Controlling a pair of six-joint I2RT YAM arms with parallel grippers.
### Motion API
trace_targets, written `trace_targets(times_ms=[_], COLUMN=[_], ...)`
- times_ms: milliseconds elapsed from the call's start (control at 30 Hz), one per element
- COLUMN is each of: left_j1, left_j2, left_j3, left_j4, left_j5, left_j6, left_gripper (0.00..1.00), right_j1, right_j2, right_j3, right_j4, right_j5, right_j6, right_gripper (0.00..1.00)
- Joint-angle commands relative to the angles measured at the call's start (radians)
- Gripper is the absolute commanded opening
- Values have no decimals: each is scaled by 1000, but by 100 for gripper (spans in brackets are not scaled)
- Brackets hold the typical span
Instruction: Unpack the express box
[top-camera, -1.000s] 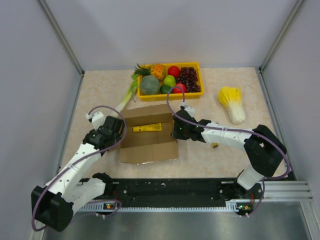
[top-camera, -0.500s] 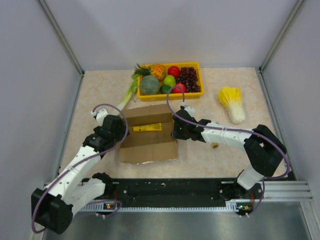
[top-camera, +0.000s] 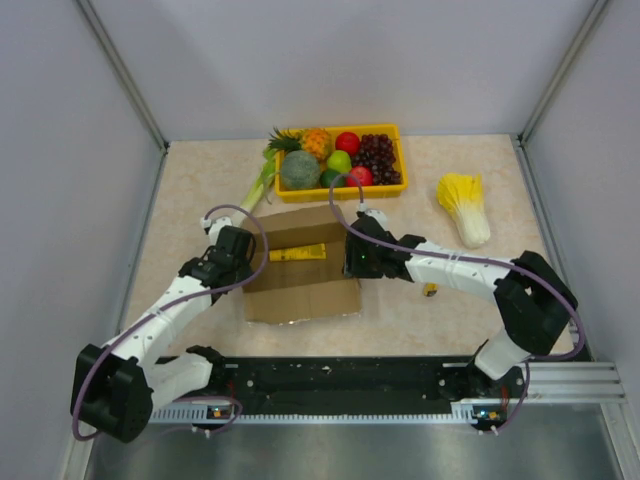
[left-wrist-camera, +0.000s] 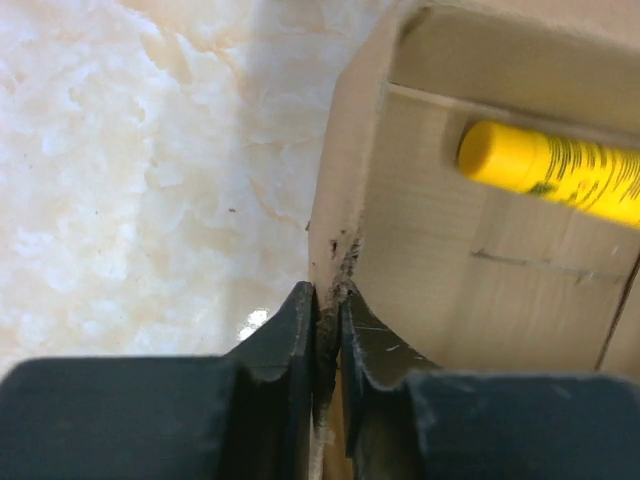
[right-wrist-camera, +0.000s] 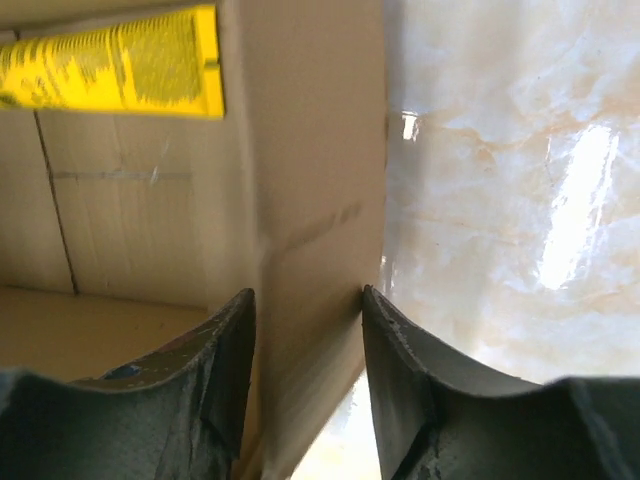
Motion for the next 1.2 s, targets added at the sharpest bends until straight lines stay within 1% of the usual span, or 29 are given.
trace_targets(times_ms=[0, 67, 100, 167, 200, 367, 400, 533, 600, 667, 733, 800, 833, 867, 967, 1033, 1167], left_j1=[-3, -1, -3, -3, -3, -3, -3, -3, -3, -3, -3, -3, -3, -1, -1, -1, -1], left_j2=[23, 52, 63, 91, 100, 108, 108, 111, 111, 115, 120, 122, 125, 125, 116, 96, 48], left_j3=[63, 80, 98, 118, 127, 116, 113, 130, 135, 132, 136, 144, 146, 152, 153, 149, 133], left_j4=[101, 91, 79, 51, 48, 69, 71, 51, 45, 48, 40, 33, 28, 17, 9, 14, 19], left_j5=[107, 122, 130, 156, 170, 237, 240, 263, 265, 272, 271, 260, 254, 251, 253, 266, 265], left_j6=[88, 122, 133, 153, 157, 191, 194, 223, 238, 245, 242, 248, 249, 251, 255, 262, 272], left_gripper=[8, 0, 0, 0, 0, 0, 0, 1, 2, 5, 7, 12, 18, 29, 50, 54, 55], right_j1=[-3, -5, -5, -6, -6, -8, -8, -6, -6, -5, -5, -5, -5, -6, -5, -5, -6], right_j2=[-111, -142, -177, -209, -237, -265, -254, -158, -64, 28, 86, 152, 166, 183, 224, 243, 267], right_j3=[93, 114, 120, 142, 151, 228, 238, 289, 326, 363, 387, 419, 424, 430, 424, 409, 377], right_j4=[-89, -116, -143, -160, -165, -183, -182, -160, -140, -114, -103, -96, -88, -79, -39, 13, 117], right_j5=[-49, -51, -55, -64, -87, -166, -220, -347, -403, -408, -407, -413, -414, -413, -405, -402, -374], right_j6=[-147, -190, -241, -291, -352, -528, -587, -723, -775, -816, -841, -873, -884, -890, -919, -928, -954], right_gripper=[48, 55, 57, 59, 59, 62, 63, 65, 65, 65, 65, 65, 65, 65, 65, 66, 67])
